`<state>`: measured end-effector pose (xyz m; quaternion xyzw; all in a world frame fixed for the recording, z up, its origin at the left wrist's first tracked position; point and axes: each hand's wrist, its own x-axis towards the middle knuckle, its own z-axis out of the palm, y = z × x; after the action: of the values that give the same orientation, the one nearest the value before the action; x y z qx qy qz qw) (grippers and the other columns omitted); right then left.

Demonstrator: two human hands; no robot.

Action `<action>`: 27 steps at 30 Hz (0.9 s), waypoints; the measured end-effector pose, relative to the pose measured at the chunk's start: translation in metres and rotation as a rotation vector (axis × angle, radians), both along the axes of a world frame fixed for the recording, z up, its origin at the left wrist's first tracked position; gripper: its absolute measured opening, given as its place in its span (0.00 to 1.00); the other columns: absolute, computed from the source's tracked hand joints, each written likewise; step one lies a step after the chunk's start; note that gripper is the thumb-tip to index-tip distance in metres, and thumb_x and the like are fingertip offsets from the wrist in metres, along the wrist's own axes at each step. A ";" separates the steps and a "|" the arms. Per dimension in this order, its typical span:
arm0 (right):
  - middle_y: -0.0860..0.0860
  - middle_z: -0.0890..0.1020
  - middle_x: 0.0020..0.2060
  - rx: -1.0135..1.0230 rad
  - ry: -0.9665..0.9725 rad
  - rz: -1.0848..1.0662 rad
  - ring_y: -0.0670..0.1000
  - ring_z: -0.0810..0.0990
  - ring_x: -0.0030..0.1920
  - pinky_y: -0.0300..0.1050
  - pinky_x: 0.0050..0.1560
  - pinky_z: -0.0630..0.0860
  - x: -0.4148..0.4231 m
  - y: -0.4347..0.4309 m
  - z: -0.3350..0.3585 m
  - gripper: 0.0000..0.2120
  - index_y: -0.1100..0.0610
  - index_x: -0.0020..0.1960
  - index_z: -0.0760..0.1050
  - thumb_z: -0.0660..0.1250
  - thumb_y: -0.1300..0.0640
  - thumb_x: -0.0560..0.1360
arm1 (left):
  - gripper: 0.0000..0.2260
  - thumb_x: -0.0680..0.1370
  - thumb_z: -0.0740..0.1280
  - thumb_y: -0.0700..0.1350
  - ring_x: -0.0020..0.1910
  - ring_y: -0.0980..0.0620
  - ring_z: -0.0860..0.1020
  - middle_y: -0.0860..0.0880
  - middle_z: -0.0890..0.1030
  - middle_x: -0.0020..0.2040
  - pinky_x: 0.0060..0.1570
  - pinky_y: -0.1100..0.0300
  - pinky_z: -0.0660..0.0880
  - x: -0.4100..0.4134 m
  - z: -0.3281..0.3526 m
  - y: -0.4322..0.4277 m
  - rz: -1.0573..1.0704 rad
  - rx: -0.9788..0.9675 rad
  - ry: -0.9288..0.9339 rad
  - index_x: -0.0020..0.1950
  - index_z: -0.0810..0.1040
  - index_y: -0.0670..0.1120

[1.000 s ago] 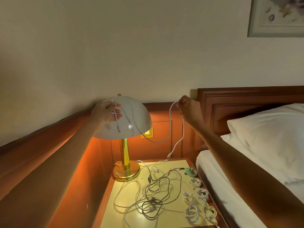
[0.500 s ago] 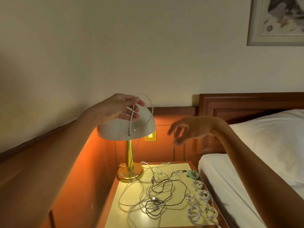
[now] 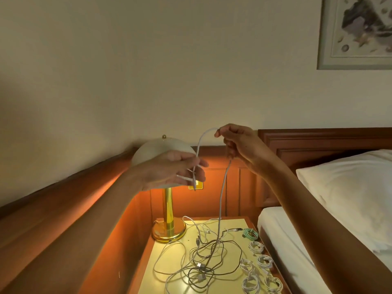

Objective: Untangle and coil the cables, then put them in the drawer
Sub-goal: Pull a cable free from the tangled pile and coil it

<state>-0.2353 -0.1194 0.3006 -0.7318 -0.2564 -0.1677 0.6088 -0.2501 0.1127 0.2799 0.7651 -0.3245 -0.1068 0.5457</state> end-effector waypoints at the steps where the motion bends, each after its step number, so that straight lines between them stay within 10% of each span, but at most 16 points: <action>1: 0.47 0.65 0.28 -0.019 -0.033 -0.033 0.46 0.64 0.27 0.41 0.29 0.66 0.002 0.001 0.003 0.12 0.57 0.47 0.81 0.61 0.56 0.83 | 0.12 0.81 0.61 0.46 0.58 0.43 0.81 0.43 0.83 0.51 0.59 0.49 0.77 0.001 -0.010 0.000 -0.021 0.013 0.002 0.60 0.78 0.42; 27: 0.46 0.62 0.26 0.239 0.189 -0.027 0.45 0.57 0.23 0.38 0.22 0.58 0.046 0.026 -0.049 0.10 0.59 0.48 0.80 0.62 0.58 0.83 | 0.14 0.82 0.58 0.40 0.45 0.50 0.83 0.41 0.84 0.51 0.42 0.62 0.80 -0.008 -0.058 -0.028 -0.087 -0.399 0.489 0.63 0.77 0.38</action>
<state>-0.1897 -0.0933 0.2517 -0.6701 -0.1661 -0.1354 0.7107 -0.2581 0.0847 0.2216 0.5800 -0.2306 -0.2451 0.7418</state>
